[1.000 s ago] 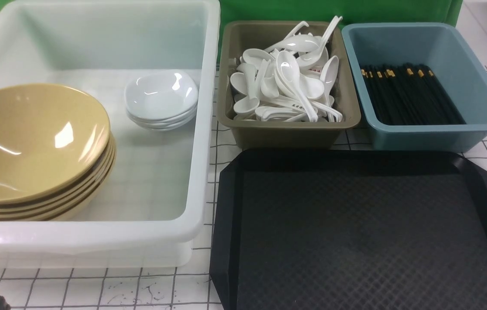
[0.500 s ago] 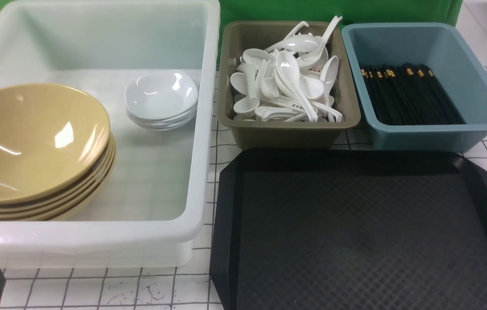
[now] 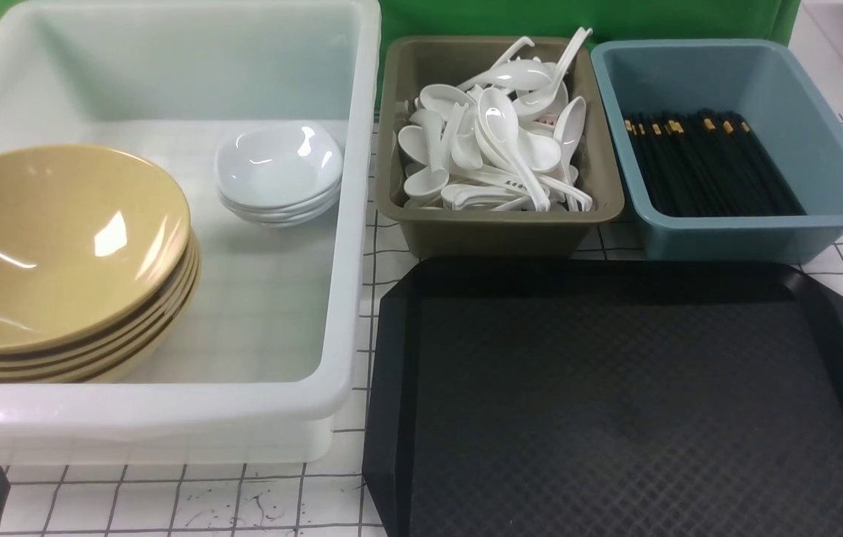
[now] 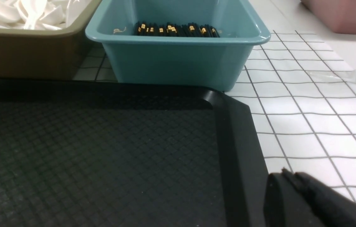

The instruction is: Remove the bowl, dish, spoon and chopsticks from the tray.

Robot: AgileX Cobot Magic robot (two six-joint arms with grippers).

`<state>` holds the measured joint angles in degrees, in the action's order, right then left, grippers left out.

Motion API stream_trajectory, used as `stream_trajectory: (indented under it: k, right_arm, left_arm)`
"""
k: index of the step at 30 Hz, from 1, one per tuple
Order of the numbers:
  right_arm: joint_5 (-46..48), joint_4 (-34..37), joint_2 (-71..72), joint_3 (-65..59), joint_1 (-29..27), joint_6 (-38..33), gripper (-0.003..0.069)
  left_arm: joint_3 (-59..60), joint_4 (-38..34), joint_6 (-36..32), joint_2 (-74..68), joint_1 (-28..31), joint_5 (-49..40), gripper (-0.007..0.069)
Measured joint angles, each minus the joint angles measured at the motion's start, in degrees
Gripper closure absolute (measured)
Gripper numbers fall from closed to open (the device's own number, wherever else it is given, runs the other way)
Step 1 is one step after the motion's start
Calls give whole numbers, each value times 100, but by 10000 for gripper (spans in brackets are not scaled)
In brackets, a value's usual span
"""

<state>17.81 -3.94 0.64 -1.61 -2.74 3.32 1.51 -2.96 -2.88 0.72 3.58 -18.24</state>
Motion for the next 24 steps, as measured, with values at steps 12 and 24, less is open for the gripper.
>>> stream_trajectory:
  k: [12, 24]
  right_arm:
    - [0, 0, 0, 5, 0, 0, 580]
    - [0, 0, 0, 5, 0, 0, 568]
  left_arm:
    - [0, 0, -6, 0, 0, 0, 631]
    - [0, 0, -6, 0, 0, 0, 631]
